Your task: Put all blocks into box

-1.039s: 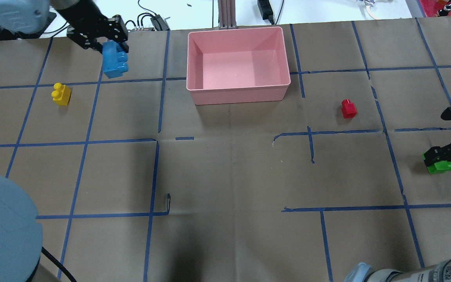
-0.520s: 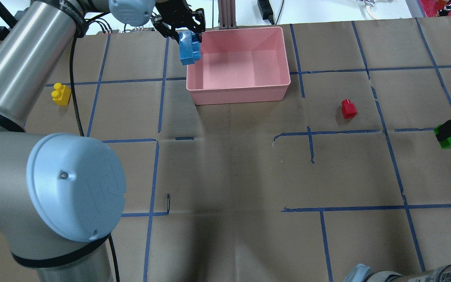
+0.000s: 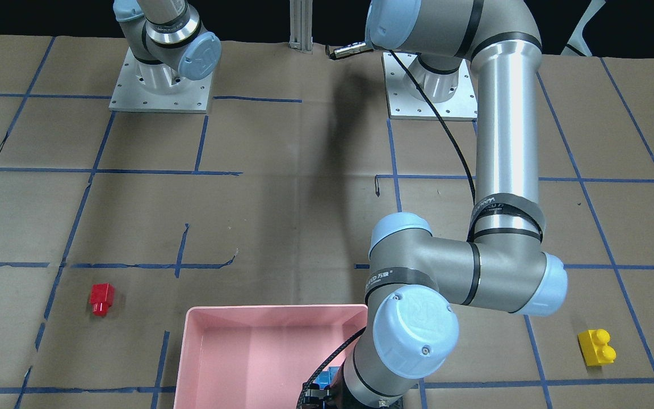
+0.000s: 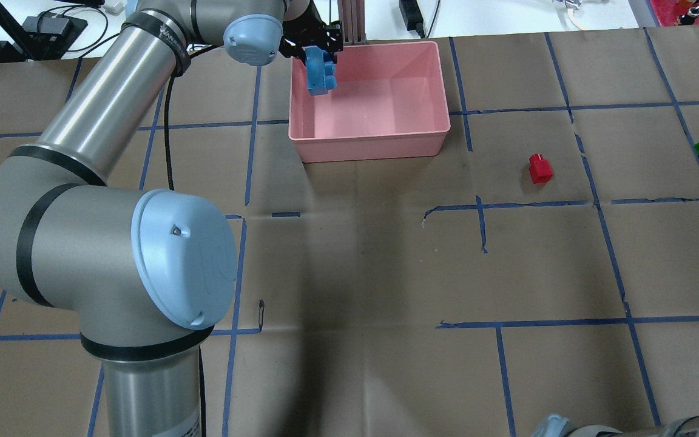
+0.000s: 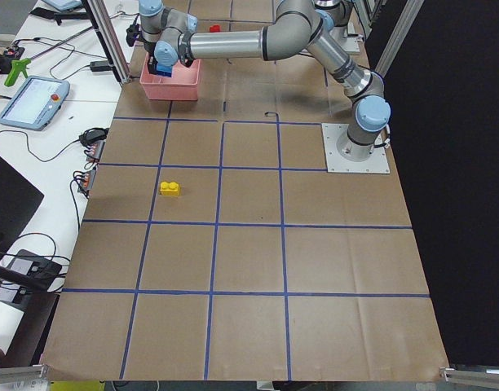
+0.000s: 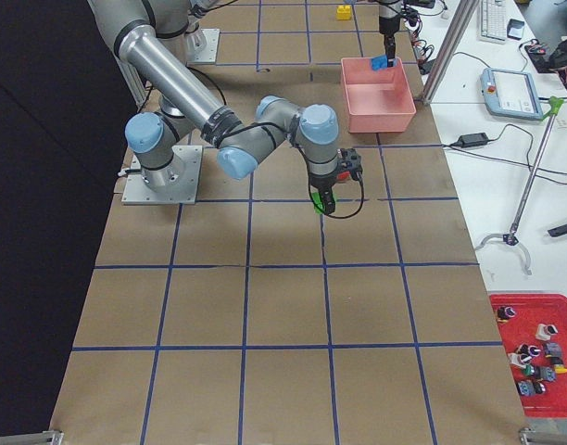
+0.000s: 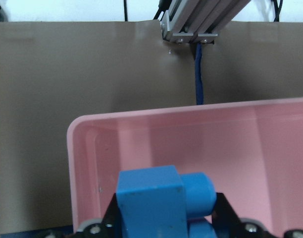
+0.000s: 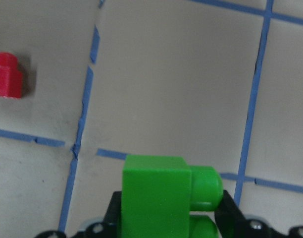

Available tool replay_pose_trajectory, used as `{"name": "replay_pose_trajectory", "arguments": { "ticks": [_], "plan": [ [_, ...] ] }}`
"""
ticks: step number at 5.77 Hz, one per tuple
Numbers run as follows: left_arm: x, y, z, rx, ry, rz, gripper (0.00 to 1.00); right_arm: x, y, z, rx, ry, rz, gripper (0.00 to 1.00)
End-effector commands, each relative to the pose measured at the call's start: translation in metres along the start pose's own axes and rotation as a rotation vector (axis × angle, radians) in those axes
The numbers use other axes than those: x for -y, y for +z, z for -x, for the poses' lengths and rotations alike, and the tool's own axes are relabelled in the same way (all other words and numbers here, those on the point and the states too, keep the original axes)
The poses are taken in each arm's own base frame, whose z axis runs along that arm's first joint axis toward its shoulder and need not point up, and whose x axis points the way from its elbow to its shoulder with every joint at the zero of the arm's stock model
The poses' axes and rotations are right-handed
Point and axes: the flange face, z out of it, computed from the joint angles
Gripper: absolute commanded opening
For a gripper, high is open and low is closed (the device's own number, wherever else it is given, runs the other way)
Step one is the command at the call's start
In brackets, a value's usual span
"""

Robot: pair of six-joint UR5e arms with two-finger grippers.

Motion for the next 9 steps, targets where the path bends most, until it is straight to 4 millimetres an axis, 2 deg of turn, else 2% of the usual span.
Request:
{"name": "replay_pose_trajectory", "arguments": {
  "ticks": [1, 2, 3, 4, 5, 6, 7, 8, 9],
  "plan": [
    [-0.01, 0.002, -0.029, -0.004, -0.084, 0.003, 0.99, 0.049, -0.032, 0.039, 0.023, -0.095, -0.04, 0.04],
    [-0.009, -0.012, -0.031, 0.005, -0.114, -0.016, 1.0, 0.076, -0.03, 0.082, 0.067, -0.161, -0.072, 0.05],
    [-0.011, -0.062, -0.02, 0.074, -0.117, -0.025, 1.0, 0.093, -0.028, 0.125, 0.088, -0.209, -0.075, 0.05],
    [-0.013, -0.113, 0.004, 0.093, -0.136, 0.007, 1.0, 0.106, -0.027, 0.164, 0.135, -0.179, -0.089, 0.06],
    [-0.018, -0.155, 0.041, 0.111, -0.099, 0.034, 1.0, 0.123, -0.02, 0.215, 0.226, -0.2, -0.125, 0.05],
    [-0.032, -0.181, 0.104, 0.13, -0.058, 0.079, 1.0, 0.144, -0.003, 0.279, 0.326, -0.201, -0.145, 0.05],
    [-0.058, -0.193, 0.165, 0.134, -0.059, 0.114, 1.0, 0.179, 0.006, 0.337, 0.323, -0.207, -0.225, 0.06],
    [-0.083, -0.214, 0.196, 0.145, -0.062, 0.117, 1.0, 0.211, 0.027, 0.385, 0.344, -0.212, -0.243, 0.06],
    [-0.093, -0.215, 0.256, 0.152, -0.083, 0.14, 1.0, 0.241, 0.045, 0.406, 0.339, -0.238, -0.298, 0.07]
  ]
}}
